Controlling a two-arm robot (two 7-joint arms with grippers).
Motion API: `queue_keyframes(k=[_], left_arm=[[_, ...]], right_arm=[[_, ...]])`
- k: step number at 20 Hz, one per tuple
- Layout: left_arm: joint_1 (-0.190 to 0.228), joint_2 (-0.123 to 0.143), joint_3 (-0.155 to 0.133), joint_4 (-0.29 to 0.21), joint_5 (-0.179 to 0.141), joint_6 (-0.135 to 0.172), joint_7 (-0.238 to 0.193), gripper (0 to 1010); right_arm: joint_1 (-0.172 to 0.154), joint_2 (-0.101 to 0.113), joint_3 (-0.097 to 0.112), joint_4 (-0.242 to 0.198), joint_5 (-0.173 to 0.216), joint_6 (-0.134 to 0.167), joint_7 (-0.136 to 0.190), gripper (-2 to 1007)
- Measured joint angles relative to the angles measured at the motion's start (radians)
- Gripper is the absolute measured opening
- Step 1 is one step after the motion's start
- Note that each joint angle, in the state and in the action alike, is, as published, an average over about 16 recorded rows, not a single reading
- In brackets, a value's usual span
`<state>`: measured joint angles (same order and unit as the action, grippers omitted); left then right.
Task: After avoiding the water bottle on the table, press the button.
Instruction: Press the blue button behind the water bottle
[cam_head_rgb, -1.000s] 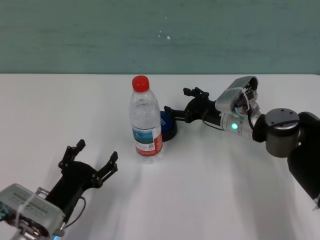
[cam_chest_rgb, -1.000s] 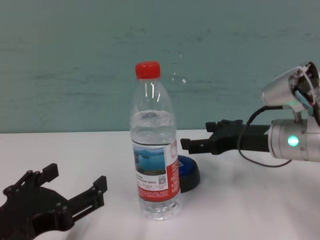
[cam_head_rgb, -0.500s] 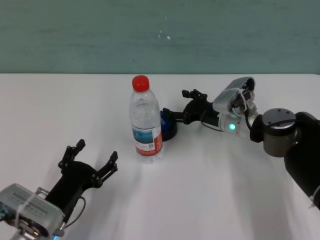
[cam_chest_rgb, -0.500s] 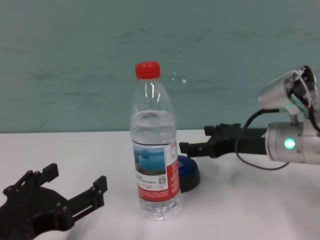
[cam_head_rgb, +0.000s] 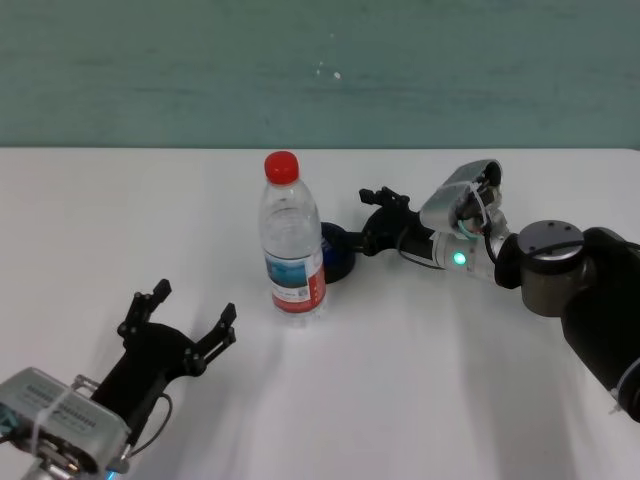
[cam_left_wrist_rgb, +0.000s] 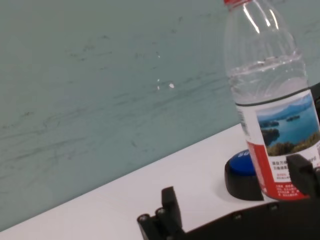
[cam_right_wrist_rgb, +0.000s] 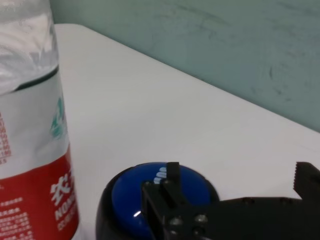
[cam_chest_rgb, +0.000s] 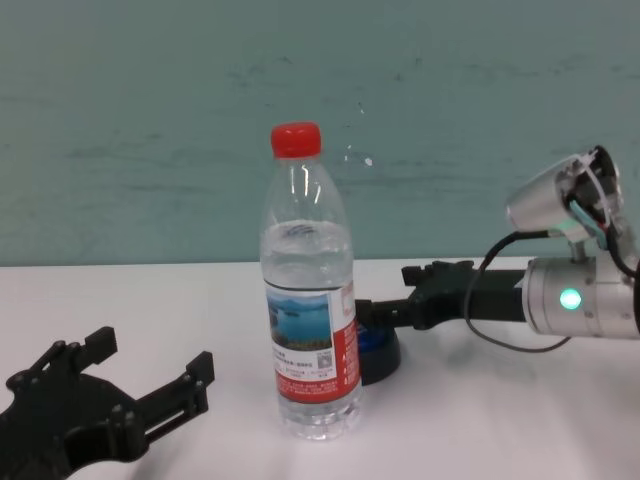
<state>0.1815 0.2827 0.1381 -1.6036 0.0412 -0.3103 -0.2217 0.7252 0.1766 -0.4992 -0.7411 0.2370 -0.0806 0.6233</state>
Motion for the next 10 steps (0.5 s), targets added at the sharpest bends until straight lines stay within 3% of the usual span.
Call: queue_keyframes(k=[5,10], left_arm=[[0.0,0.0,0.0,0.0,0.0,0.0,0.0,1000],[0.0,0.0,0.0,0.0,0.0,0.0,0.0,1000]], right_arm=[[0.012,-0.012,0.001,0.037,-0.003,-0.005,0.011,1004],[0.013,-0.016,0.004,0.043,-0.006,-0.003,0.012,1004]])
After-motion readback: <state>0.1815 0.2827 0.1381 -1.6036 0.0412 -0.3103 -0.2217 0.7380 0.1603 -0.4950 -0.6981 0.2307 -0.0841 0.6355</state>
